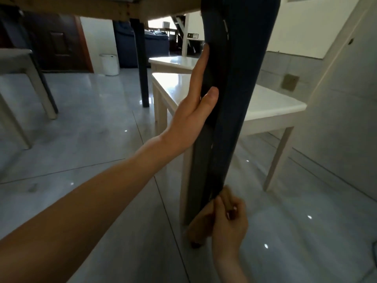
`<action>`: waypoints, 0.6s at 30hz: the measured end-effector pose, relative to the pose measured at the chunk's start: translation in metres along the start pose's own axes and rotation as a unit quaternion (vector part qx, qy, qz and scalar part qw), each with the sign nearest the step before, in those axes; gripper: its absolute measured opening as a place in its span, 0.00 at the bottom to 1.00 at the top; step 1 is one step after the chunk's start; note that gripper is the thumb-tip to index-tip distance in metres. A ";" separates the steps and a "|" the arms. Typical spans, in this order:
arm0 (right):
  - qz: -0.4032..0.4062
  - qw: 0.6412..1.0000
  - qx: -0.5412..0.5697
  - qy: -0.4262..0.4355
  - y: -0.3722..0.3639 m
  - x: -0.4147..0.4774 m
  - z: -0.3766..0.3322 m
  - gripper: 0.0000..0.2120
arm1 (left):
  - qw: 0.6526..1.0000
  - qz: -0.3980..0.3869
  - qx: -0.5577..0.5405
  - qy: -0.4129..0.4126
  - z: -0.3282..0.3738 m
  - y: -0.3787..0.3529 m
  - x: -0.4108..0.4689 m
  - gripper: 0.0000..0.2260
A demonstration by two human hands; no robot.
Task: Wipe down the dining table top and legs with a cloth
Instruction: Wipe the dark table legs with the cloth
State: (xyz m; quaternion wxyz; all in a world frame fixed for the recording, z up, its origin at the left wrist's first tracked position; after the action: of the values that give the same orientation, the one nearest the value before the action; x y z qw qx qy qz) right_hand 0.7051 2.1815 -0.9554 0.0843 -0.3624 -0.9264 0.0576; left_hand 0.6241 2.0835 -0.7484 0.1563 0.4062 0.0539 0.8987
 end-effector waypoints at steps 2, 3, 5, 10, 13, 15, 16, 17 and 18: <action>0.022 0.993 0.045 0.105 -0.017 0.001 -0.045 0.09 | 1.000 0.009 0.010 0.000 -0.002 -0.001 0.001 0.25; 0.026 0.986 0.065 0.153 -0.022 0.000 -0.061 0.08 | 1.000 0.016 0.016 0.000 -0.003 -0.001 0.001 0.25; 0.023 0.979 0.069 0.192 -0.029 -0.002 -0.063 0.06 | 0.999 0.029 0.017 0.001 -0.004 0.000 0.001 0.25; 0.055 0.998 0.013 -0.011 -0.007 -0.024 0.026 0.17 | 0.999 0.027 0.031 -0.008 -0.002 -0.001 0.002 0.25; 0.062 0.991 0.032 -0.116 0.003 -0.020 0.038 0.07 | 0.999 0.038 0.035 -0.001 -0.003 -0.003 0.001 0.25; 0.056 0.994 0.048 -0.080 -0.007 -0.015 0.004 0.04 | 0.999 0.040 0.031 0.003 0.000 -0.005 0.001 0.25; 0.048 0.996 0.060 -0.041 -0.014 -0.015 -0.023 0.06 | 0.999 0.042 0.028 0.006 0.001 -0.005 0.000 0.25; 0.037 0.996 0.085 0.007 -0.022 -0.014 -0.051 0.08 | 0.999 0.044 0.028 0.007 0.003 -0.006 0.001 0.25; 0.022 0.991 0.112 0.065 -0.029 -0.015 -0.080 0.10 | 0.998 0.048 0.032 0.006 0.004 -0.006 0.001 0.25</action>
State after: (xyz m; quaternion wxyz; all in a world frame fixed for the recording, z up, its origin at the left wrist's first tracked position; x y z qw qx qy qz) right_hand 0.7124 2.1540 -0.8737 0.1834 -0.3742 -0.8984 0.1387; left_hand 0.6275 2.0893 -0.7463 0.1001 0.4076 0.0641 0.9054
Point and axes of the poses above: each hand's wrist, its own x-axis towards the middle knuckle, its own y-axis out of the back of the hand, z = x × y, the point moved 1 cm from there along x, towards the middle knuckle
